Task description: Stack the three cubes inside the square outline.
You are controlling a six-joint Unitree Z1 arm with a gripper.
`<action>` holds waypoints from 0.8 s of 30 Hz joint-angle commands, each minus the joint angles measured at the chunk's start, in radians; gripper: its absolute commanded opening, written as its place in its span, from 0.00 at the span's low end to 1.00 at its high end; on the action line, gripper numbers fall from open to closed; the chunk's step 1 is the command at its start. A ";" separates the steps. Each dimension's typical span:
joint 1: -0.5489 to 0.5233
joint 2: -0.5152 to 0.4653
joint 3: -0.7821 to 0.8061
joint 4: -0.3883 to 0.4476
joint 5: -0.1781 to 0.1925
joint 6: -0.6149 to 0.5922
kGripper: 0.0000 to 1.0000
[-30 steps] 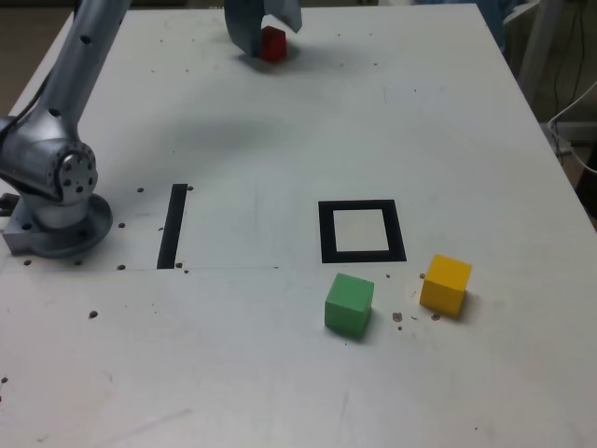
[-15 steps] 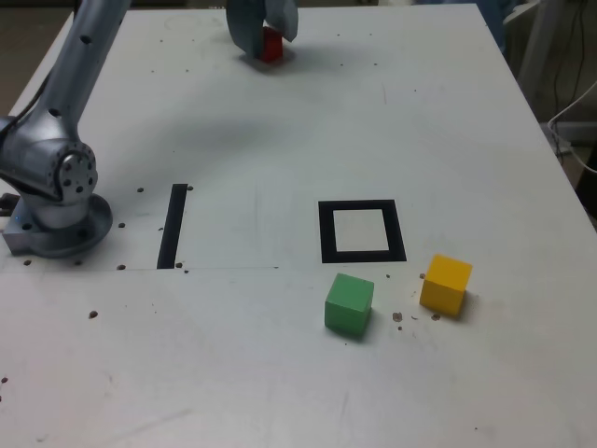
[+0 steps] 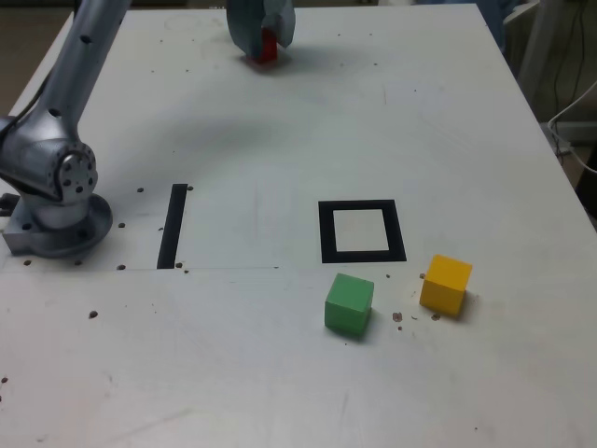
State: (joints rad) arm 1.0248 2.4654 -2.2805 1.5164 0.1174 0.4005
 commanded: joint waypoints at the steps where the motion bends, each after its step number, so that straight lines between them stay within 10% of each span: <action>1: -0.006 -0.013 -0.001 0.001 0.007 0.007 0.29; 24: -0.176 -0.258 0.278 0.012 0.104 0.080 0.25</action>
State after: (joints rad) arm 0.8712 2.2493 -2.0373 1.5318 0.2153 0.4893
